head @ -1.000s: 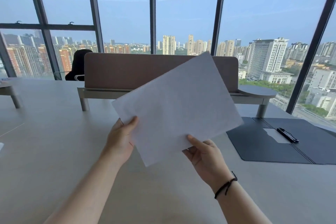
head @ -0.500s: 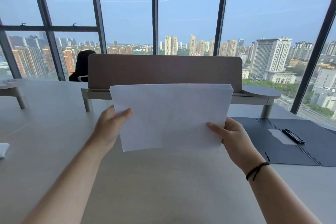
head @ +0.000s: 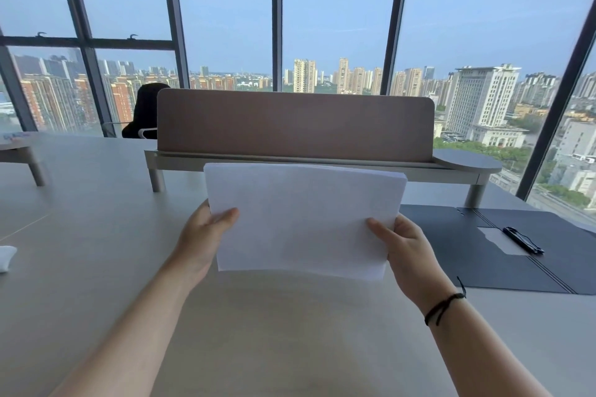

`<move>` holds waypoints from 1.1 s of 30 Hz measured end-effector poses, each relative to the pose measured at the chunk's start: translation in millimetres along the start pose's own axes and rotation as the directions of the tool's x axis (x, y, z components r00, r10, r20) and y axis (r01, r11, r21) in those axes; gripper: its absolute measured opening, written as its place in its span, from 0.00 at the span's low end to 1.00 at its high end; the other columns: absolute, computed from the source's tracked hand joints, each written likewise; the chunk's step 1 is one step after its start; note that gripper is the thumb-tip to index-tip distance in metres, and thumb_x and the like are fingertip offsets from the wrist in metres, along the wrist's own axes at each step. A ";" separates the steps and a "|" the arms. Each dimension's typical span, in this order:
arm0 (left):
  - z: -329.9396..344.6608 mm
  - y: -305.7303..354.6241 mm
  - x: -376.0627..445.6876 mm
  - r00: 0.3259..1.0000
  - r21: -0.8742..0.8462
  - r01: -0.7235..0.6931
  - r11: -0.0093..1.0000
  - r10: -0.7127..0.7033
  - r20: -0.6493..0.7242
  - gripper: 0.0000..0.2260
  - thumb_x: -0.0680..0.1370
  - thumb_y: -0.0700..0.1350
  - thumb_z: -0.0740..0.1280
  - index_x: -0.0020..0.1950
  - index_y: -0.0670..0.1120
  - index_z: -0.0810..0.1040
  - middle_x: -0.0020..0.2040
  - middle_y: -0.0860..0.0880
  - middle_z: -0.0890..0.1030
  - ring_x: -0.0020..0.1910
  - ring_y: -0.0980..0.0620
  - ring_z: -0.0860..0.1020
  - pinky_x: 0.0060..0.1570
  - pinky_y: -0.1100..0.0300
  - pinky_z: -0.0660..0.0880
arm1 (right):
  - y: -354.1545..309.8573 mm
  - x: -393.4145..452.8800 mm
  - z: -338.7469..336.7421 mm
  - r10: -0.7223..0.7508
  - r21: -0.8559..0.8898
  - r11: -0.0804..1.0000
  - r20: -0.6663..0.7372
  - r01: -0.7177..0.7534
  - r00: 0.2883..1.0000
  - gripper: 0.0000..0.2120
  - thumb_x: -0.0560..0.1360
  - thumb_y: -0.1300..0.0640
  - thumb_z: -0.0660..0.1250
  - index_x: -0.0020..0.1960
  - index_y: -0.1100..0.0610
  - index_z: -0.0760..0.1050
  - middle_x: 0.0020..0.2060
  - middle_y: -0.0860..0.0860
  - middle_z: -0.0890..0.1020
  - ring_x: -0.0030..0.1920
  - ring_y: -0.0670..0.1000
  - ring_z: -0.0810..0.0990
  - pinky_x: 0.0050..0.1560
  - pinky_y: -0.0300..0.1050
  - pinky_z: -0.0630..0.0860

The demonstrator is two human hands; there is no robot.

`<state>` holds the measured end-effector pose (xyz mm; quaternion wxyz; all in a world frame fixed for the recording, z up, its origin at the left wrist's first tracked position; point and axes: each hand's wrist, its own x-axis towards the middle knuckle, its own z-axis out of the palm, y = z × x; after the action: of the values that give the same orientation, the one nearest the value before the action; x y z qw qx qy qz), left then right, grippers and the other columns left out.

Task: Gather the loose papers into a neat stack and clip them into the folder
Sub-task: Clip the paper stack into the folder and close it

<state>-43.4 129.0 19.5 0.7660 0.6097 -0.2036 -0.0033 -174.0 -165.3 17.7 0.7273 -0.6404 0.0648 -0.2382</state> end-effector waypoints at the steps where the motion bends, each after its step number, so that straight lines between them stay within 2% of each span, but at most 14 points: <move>1: -0.7 0.6 0.5 1.000 -0.001 -0.005 1.000 0.005 0.002 0.16 0.72 0.42 0.68 0.59 0.45 0.80 0.52 0.49 0.87 0.51 0.48 0.85 0.51 0.53 0.80 | 0.0 0.8 -1.2 0.002 0.003 1.000 0.004 -0.002 1.000 0.10 0.81 0.63 0.66 0.60 0.62 0.81 0.52 0.56 0.88 0.50 0.56 0.87 0.54 0.53 0.82; 6: -3.3 -33.1 -14.5 0.994 0.020 0.095 0.995 -0.094 -0.051 0.22 0.68 0.41 0.73 0.62 0.41 0.79 0.57 0.42 0.86 0.58 0.40 0.83 0.61 0.43 0.77 | 27.5 -8.6 -5.0 0.097 -0.029 0.995 0.007 -0.097 0.995 0.10 0.80 0.62 0.68 0.60 0.60 0.82 0.53 0.57 0.88 0.56 0.61 0.85 0.62 0.60 0.79; 10: -5.2 -51.0 -19.4 0.985 0.025 0.151 0.988 -0.148 -0.088 0.19 0.72 0.33 0.72 0.63 0.40 0.79 0.60 0.38 0.83 0.60 0.39 0.81 0.65 0.43 0.74 | 40.4 -16.1 -3.4 0.134 -0.050 0.990 0.016 -0.133 0.991 0.09 0.80 0.61 0.68 0.59 0.59 0.83 0.54 0.54 0.89 0.53 0.54 0.87 0.55 0.49 0.81; 12: -7.0 -51.3 -17.2 0.984 0.045 0.166 0.985 -0.163 -0.069 0.18 0.75 0.32 0.70 0.65 0.38 0.78 0.60 0.38 0.83 0.61 0.40 0.81 0.67 0.43 0.73 | 41.0 -16.2 -3.7 0.140 -0.078 0.987 0.030 -0.138 0.990 0.09 0.80 0.61 0.68 0.58 0.58 0.83 0.53 0.53 0.89 0.54 0.54 0.87 0.54 0.48 0.81; 15: -6.3 -45.3 -17.6 0.987 0.064 0.160 0.985 -0.158 -0.040 0.20 0.74 0.37 0.71 0.66 0.38 0.78 0.58 0.42 0.85 0.57 0.44 0.83 0.60 0.51 0.77 | 38.3 -15.8 -5.5 0.130 -0.123 0.984 0.030 -0.126 0.991 0.08 0.79 0.61 0.69 0.56 0.59 0.84 0.52 0.54 0.89 0.55 0.58 0.86 0.57 0.53 0.82; 17: -5.8 -40.6 -19.2 0.983 0.064 0.175 0.983 -0.171 -0.060 0.13 0.79 0.35 0.67 0.62 0.40 0.80 0.49 0.50 0.88 0.49 0.51 0.85 0.49 0.59 0.80 | 34.9 -15.4 -8.2 0.122 -0.154 0.981 0.028 -0.116 0.992 0.06 0.79 0.61 0.70 0.54 0.60 0.84 0.50 0.57 0.89 0.54 0.62 0.86 0.57 0.59 0.82; 18: -6.6 -39.3 -19.5 0.979 0.063 0.194 0.979 -0.189 -0.077 0.11 0.80 0.35 0.65 0.60 0.41 0.80 0.47 0.51 0.88 0.48 0.51 0.85 0.48 0.59 0.80 | 33.0 -15.7 -9.7 0.116 -0.169 0.980 0.033 -0.109 0.993 0.06 0.79 0.61 0.71 0.54 0.61 0.84 0.50 0.58 0.89 0.53 0.63 0.87 0.57 0.61 0.82; 21: -7.9 -35.8 -20.3 0.968 0.064 0.246 0.967 -0.242 -0.069 0.11 0.81 0.37 0.65 0.61 0.41 0.81 0.56 0.43 0.86 0.57 0.42 0.82 0.62 0.47 0.75 | 28.8 -18.7 -15.5 0.113 -0.168 0.980 0.045 -0.104 0.993 0.07 0.79 0.61 0.71 0.53 0.63 0.84 0.50 0.60 0.89 0.53 0.65 0.87 0.57 0.63 0.82; 23: -4.4 -32.7 -22.8 0.960 0.052 0.278 0.959 -0.275 -0.058 0.11 0.80 0.37 0.65 0.62 0.39 0.80 0.58 0.39 0.84 0.57 0.40 0.82 0.63 0.44 0.74 | 26.9 -24.3 -19.0 0.141 -0.067 0.988 0.030 -0.139 0.990 0.08 0.78 0.62 0.70 0.54 0.66 0.83 0.51 0.62 0.88 0.52 0.64 0.87 0.55 0.60 0.83; 25: 0.8 -26.8 -27.2 0.952 0.045 0.302 0.952 -0.299 -0.059 0.10 0.80 0.39 0.67 0.60 0.39 0.81 0.55 0.40 0.86 0.52 0.41 0.83 0.59 0.45 0.77 | 27.9 -31.6 -22.5 0.202 0.051 0.978 0.017 -0.203 0.979 0.09 0.78 0.63 0.70 0.55 0.68 0.82 0.51 0.64 0.87 0.50 0.63 0.86 0.56 0.60 0.82; 28: 5.5 -28.1 -31.5 0.927 -0.044 0.371 0.928 -0.373 -0.047 0.13 0.77 0.44 0.70 0.60 0.41 0.82 0.56 0.41 0.86 0.54 0.40 0.84 0.56 0.44 0.80 | 32.0 -40.9 -27.8 0.264 0.150 0.954 0.001 -0.261 0.965 0.11 0.77 0.63 0.70 0.55 0.69 0.82 0.51 0.65 0.87 0.48 0.64 0.86 0.56 0.62 0.83; 30: 9.7 -33.8 -34.5 0.911 -0.134 0.404 0.905 -0.411 -0.024 0.14 0.77 0.44 0.70 0.61 0.42 0.81 0.54 0.43 0.86 0.51 0.41 0.84 0.42 0.54 0.82 | 31.8 -44.7 -32.3 0.271 0.179 0.948 -0.016 -0.264 0.962 0.09 0.78 0.63 0.69 0.54 0.69 0.82 0.49 0.65 0.88 0.44 0.62 0.87 0.50 0.59 0.85; 32: 20.2 -37.8 -40.0 0.901 -0.170 0.428 0.888 -0.433 0.007 0.13 0.77 0.42 0.69 0.61 0.42 0.81 0.48 0.45 0.87 0.42 0.46 0.83 0.29 0.61 0.77 | 29.2 -47.9 -38.2 0.267 0.198 0.947 -0.040 -0.254 0.963 0.08 0.78 0.64 0.69 0.53 0.68 0.82 0.48 0.64 0.88 0.41 0.61 0.88 0.47 0.57 0.85; 33: 26.0 -39.7 -42.4 0.898 -0.178 0.436 0.882 -0.440 0.021 0.12 0.77 0.41 0.69 0.60 0.42 0.80 0.45 0.46 0.86 0.39 0.47 0.82 0.25 0.61 0.75 | 28.1 -49.4 -42.3 0.262 0.207 0.947 -0.055 -0.245 0.964 0.07 0.78 0.64 0.69 0.52 0.68 0.83 0.47 0.64 0.88 0.40 0.60 0.88 0.46 0.56 0.85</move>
<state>-80.7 105.3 -26.2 0.7988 0.5690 -0.0517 -0.1883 -226.8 -180.4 -27.0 0.8089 -0.5407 0.1521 -0.1739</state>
